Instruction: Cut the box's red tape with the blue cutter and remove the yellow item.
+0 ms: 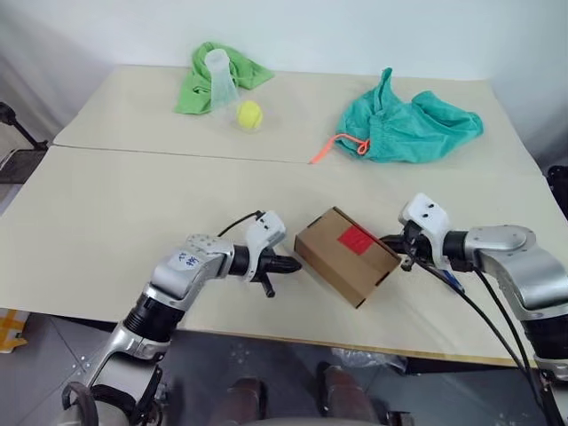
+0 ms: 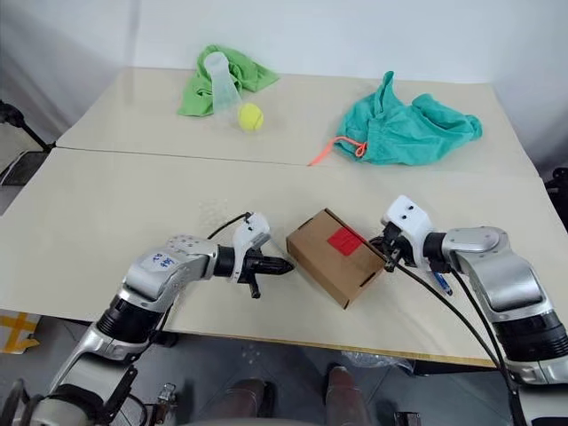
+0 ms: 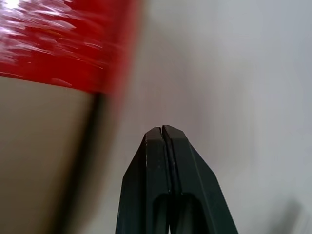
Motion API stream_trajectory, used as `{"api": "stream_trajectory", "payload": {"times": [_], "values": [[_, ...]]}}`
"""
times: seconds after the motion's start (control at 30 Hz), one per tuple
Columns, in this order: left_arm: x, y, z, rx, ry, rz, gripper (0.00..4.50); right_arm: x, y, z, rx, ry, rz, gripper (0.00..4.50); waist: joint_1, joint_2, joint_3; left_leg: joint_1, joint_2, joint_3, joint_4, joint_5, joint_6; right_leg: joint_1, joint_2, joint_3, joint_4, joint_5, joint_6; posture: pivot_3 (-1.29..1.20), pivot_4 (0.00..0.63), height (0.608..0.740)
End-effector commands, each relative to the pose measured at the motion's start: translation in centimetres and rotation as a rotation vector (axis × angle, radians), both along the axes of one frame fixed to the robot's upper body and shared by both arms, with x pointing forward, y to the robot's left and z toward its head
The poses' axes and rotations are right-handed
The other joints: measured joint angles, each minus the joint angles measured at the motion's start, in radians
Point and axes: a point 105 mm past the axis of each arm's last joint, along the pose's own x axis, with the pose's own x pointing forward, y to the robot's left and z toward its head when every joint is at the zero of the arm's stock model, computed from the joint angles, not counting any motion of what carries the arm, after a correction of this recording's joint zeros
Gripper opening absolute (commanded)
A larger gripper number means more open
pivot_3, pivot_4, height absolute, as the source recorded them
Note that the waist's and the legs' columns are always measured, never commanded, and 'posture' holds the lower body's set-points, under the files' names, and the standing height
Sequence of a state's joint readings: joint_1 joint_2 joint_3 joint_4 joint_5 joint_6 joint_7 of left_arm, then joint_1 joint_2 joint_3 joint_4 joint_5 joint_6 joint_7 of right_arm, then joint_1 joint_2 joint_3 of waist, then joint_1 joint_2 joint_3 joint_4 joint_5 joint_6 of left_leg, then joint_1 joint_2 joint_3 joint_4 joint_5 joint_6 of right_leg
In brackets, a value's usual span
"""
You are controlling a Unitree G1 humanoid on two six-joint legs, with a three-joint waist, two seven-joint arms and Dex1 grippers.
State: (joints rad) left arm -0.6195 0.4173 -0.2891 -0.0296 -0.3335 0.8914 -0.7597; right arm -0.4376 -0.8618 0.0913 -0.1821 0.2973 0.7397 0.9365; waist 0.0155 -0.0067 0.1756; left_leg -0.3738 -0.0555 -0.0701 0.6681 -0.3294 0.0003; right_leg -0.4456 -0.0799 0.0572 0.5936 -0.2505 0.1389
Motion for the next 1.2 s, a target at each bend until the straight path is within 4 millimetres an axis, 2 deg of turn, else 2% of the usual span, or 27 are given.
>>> {"api": "stream_trajectory", "payload": {"times": [0.03, 0.3, 0.53, 0.73, 0.87, 1.13, 1.2], "values": [[1.8, -0.1, 1.5, -0.028, -0.088, 0.052, 0.0, -1.4, 1.2, 0.6, -0.006, 0.021, 0.029, 0.04, 0.004, 0.0, 0.0, 0.0, 0.0, 0.0, 0.0, 0.0, 0.0, 0.0, 0.0, 0.0, 0.0, 0.0, 0.0, 0.0, 0.15, 0.74], [3.5, -1.0, 2.3, -0.036, -0.143, 0.042, 0.0, -2.7, 3.2, 0.2, 0.005, 0.062, 0.023, 0.04, 0.009, 0.0, 0.0, 0.0, 0.0, 0.0, 0.001, 0.0, 0.0, 0.0, 0.0, 0.0, 0.0, 0.0, 0.0, 0.0, 0.15, 0.74], [4.4, -2.0, 2.9, -0.045, -0.168, 0.013, 0.0, -1.9, 4.6, 0.6, 0.042, 0.027, -0.018, 0.04, 0.008, 0.0, 0.0, 0.0, -0.001, 0.0, 0.001, 0.0, 0.0, 0.0, 0.0, 0.0, 0.002, 0.0, 0.0, 0.0, 0.15, 0.74], [4.7, -2.2, 3.1, -0.045, -0.172, -0.003, 0.0, -1.3, 3.7, 0.5, 0.008, 0.005, -0.07, 0.04, 0.009, 0.0, 0.0, 0.0, -0.001, 0.0, 0.001, 0.0, 0.0, 0.0, 0.0, 0.0, 0.003, 0.0, 0.0, 0.0, 0.15, 0.74], [3.9, -1.6, 2.9, -0.028, -0.153, -0.039, 0.0, -1.0, 2.8, 0.7, -0.001, -0.005, -0.104, 0.04, 0.008, 0.0, 0.0, 0.0, -0.001, 0.0, 0.001, 0.0, 0.0, 0.0, 0.0, 0.0, 0.004, 0.0, 0.0, 0.0, 0.15, 0.74], [3.1, -1.5, 2.7, -0.014, -0.139, -0.064, 0.0, -1.9, 3.0, 1.0, -0.002, -0.001, -0.097, 0.04, 0.008, 0.0, 0.0, 0.0, -0.001, 0.0, 0.001, 0.0, 0.0, 0.0, 0.0, 0.0, 0.004, 0.0, 0.0, 0.0, 0.15, 0.74], [3.6, -1.0, 2.9, -0.011, -0.149, -0.034, 0.0, -1.2, 1.7, 1.1, -0.021, -0.038, -0.184, 0.04, 0.008, 0.0, 0.0, 0.0, -0.001, 0.0, 0.001, 0.0, 0.0, 0.0, 0.0, 0.0, 0.004, 0.0, 0.0, 0.0, 0.15, 0.74]]}}
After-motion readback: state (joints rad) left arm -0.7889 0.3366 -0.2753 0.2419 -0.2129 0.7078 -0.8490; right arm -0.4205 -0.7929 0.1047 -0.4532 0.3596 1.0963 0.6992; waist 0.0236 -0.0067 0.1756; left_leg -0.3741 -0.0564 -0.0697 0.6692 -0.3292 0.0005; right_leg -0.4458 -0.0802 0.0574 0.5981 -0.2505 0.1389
